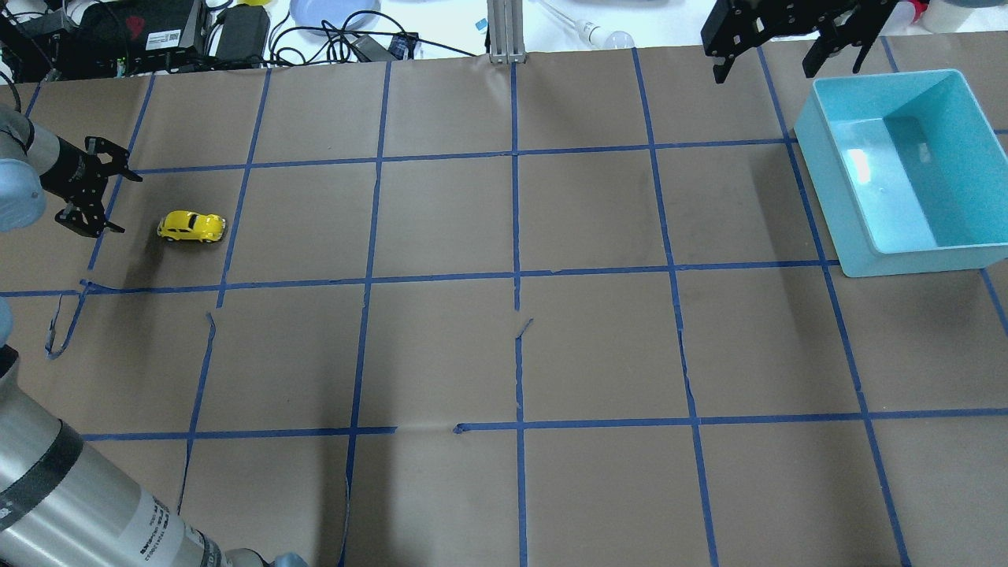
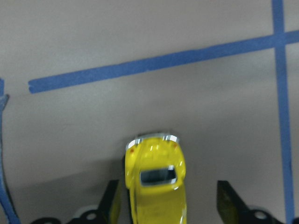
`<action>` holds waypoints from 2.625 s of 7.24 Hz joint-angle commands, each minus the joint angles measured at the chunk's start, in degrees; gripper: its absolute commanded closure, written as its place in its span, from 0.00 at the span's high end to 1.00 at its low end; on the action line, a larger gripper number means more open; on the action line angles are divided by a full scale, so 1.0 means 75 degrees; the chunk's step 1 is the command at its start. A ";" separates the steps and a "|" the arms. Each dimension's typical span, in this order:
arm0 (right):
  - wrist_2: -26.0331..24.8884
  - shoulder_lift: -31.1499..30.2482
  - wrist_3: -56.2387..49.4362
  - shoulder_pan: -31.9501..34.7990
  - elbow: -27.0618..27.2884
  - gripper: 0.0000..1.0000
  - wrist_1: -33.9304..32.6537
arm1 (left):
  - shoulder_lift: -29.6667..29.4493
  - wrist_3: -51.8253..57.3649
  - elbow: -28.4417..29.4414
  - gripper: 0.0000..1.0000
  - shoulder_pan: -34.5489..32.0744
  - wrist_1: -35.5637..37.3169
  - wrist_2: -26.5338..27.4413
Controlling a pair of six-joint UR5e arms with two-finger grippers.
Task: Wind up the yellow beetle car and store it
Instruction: 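Raise the left gripper away while the right gripper moves toward the car, then lower the right gripper and grasp the yellow beetle car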
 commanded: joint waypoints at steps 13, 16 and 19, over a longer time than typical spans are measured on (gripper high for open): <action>0.0196 0.0170 -0.5050 -0.0117 0.0601 1.00 -0.0011 | 0.1572 0.2688 0.0213 1.00 -0.1752 -0.1300 0.0097; 0.0406 0.1093 -0.8443 0.0069 0.1644 1.00 -0.1751 | 0.2299 0.5289 0.1640 1.00 -0.3369 -0.4439 0.1350; 0.0409 0.2356 -0.9024 0.1295 0.1952 1.00 -0.3767 | 0.2630 0.6391 0.1610 1.00 -0.4008 -0.4600 0.1328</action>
